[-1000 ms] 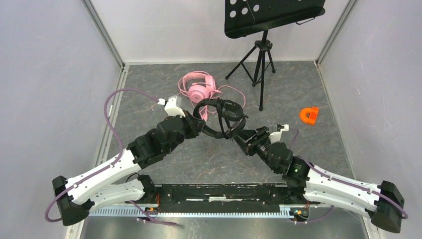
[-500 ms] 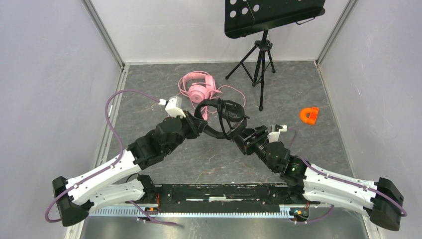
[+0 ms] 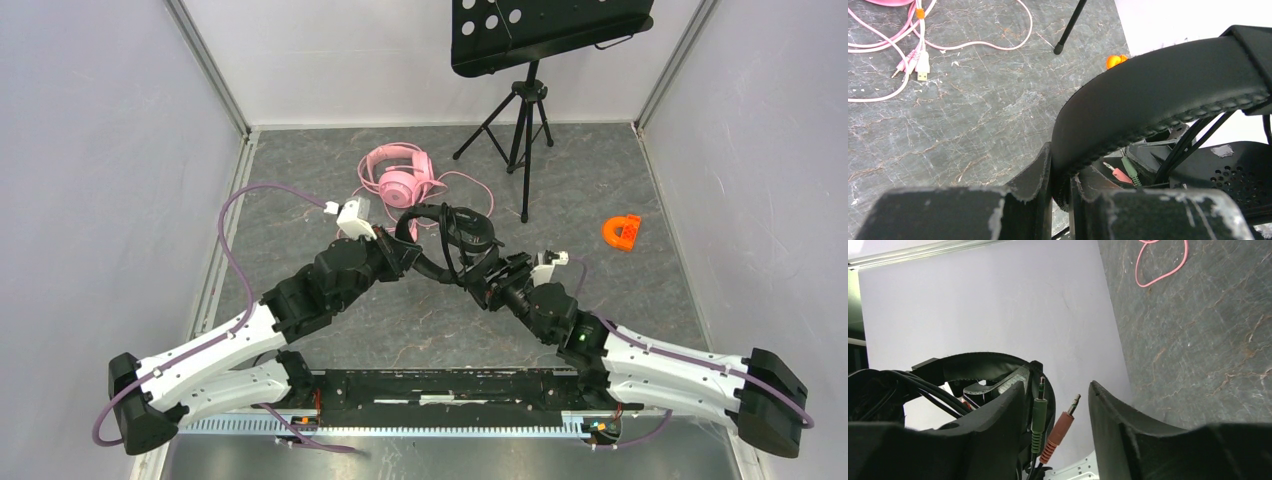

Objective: Wrap the headphones
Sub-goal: Wrap the headphones cable around the headphones, then place the headphones at the center of the board.

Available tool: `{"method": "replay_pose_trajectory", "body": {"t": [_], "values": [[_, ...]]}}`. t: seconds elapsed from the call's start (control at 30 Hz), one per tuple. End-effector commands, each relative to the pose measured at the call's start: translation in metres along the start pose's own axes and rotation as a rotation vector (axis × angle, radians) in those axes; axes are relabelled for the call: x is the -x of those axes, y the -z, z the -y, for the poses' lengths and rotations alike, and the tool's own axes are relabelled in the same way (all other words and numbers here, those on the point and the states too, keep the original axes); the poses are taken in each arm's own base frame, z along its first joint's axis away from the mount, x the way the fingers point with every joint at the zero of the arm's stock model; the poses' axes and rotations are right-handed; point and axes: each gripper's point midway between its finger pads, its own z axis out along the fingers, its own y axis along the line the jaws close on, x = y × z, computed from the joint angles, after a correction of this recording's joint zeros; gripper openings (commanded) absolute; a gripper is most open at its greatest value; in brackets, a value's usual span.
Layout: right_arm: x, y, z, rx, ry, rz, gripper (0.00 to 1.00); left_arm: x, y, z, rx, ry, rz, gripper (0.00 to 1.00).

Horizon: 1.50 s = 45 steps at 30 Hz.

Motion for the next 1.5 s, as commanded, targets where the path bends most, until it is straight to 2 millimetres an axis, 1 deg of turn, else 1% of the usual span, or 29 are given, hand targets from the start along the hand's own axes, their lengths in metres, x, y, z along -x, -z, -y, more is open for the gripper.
{"method": "replay_pose_trajectory", "body": {"t": [0.0, 0.07, 0.13, 0.2, 0.23, 0.3, 0.43, 0.5, 0.57, 0.63, 0.7, 0.77, 0.83, 0.9, 1.0, 1.1, 1.2, 1.27, 1.4, 1.47], "values": [[-0.009, 0.0, -0.025, 0.069, -0.085, -0.042, 0.51, 0.025, 0.005, 0.033, -0.125, 0.04, 0.081, 0.02], [-0.005, 0.0, -0.021, 0.07, -0.087, -0.021, 0.42, 0.025, 0.005, 0.032, -0.121, 0.036, 0.074, 0.02], [0.002, -0.001, -0.019, 0.082, -0.081, 0.011, 0.25, 0.024, 0.005, 0.032, -0.119, 0.033, 0.07, 0.02], [0.009, 0.0, -0.021, 0.121, -0.064, 0.041, 0.06, 0.022, 0.006, 0.034, -0.128, 0.028, 0.06, 0.02], [0.013, -0.001, -0.022, 0.139, -0.041, 0.057, 0.0, 0.019, 0.006, 0.035, -0.137, 0.023, 0.045, 0.02], [0.016, -0.003, -0.022, 0.149, 0.002, 0.072, 0.0, 0.013, 0.005, 0.043, -0.171, 0.0, 0.0, 0.02], [0.021, -0.011, -0.027, 0.192, 0.13, 0.076, 0.0, -0.01, 0.0, 0.054, -0.191, -0.047, -0.144, 0.02], [0.025, -0.015, -0.022, 0.195, 0.169, 0.072, 0.0, -0.016, -0.002, 0.057, -0.199, -0.055, -0.185, 0.02], [0.036, -0.015, -0.013, 0.207, 0.198, 0.103, 0.0, -0.018, -0.002, 0.055, -0.197, -0.067, -0.199, 0.02], [0.053, -0.015, -0.002, 0.189, 0.223, 0.146, 0.0, -0.02, -0.002, 0.047, -0.182, -0.083, -0.217, 0.02], [0.067, -0.014, 0.004, 0.18, 0.281, 0.189, 0.0, -0.022, -0.003, 0.04, -0.174, -0.081, -0.251, 0.02], [0.075, -0.015, 0.005, 0.17, 0.348, 0.214, 0.0, -0.028, -0.004, 0.038, -0.205, -0.073, -0.31, 0.02], [0.077, -0.014, 0.001, 0.194, 0.405, 0.223, 0.0, -0.035, -0.007, 0.035, -0.223, -0.07, -0.374, 0.02], [0.075, -0.014, -0.003, 0.217, 0.442, 0.214, 0.0, -0.042, -0.013, 0.031, -0.223, -0.07, -0.422, 0.02], [0.073, -0.014, -0.004, 0.24, 0.477, 0.206, 0.0, -0.051, -0.022, 0.036, -0.267, -0.055, -0.465, 0.02], [0.079, -0.012, 0.003, 0.244, 0.495, 0.223, 0.0, -0.06, -0.028, 0.047, -0.334, -0.023, -0.515, 0.02], [0.09, -0.01, 0.008, 0.248, 0.525, 0.253, 0.0, -0.068, -0.033, 0.045, -0.352, -0.028, -0.556, 0.02], [0.097, -0.01, 0.014, 0.224, 0.545, 0.272, 0.0, -0.076, -0.036, 0.042, -0.362, -0.066, -0.598, 0.02], [0.106, -0.009, 0.026, 0.189, 0.636, 0.287, 0.0, -0.095, -0.053, 0.008, -0.242, -0.16, -0.678, 0.02], [0.109, -0.006, 0.034, 0.182, 0.679, 0.289, 0.0, -0.103, -0.062, -0.006, -0.202, -0.181, -0.714, 0.02]]}}
